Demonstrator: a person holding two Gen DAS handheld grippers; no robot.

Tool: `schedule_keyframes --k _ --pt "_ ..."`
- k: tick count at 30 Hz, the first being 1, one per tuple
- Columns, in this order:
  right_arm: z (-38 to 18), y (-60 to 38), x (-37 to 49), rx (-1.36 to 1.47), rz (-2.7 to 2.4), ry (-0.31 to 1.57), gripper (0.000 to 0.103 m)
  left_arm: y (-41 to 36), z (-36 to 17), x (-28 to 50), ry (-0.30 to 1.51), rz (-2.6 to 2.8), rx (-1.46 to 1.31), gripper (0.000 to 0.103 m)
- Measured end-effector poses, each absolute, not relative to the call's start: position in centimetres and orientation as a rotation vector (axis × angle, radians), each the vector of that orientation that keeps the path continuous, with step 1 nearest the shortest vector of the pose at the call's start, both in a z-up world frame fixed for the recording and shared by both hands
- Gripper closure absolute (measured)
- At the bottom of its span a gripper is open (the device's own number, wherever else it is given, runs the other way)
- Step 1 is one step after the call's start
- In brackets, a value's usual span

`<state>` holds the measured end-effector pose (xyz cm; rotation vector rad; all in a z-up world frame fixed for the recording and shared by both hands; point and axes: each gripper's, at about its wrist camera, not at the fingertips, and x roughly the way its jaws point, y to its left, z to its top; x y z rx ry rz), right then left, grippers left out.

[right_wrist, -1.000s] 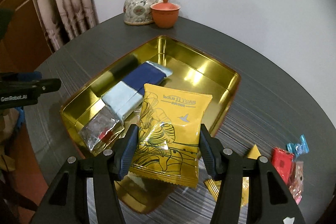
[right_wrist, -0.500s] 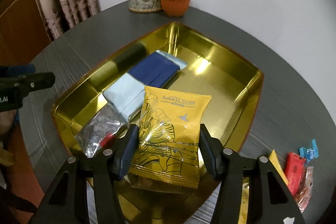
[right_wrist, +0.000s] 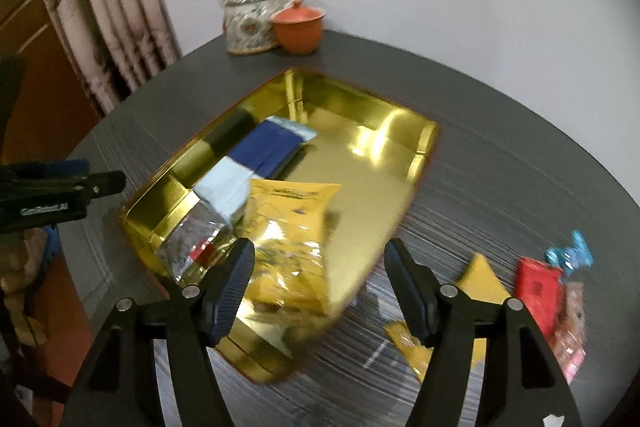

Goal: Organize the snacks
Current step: 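Carry the large yellow bag into the gold tin and open the right tool, then move the right tool to the pink patterned box and grasp it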

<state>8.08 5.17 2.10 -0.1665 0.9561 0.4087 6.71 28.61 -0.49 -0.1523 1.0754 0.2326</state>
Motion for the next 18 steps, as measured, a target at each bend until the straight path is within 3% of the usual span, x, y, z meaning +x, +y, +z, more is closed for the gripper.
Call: schedule_keyframes --k 12,18 --pt "2.3 -9.7 6.4 -0.081 0.119 0.957 0.041 28.5 -0.5 6.6 1.077 0.244 -0.139 0.031" --pt "0.4 -15.6 5.8 -0.015 -0.008 1.006 0.055 28.4 -0.6 6.6 1.084 0.25 -0.129 0.031"
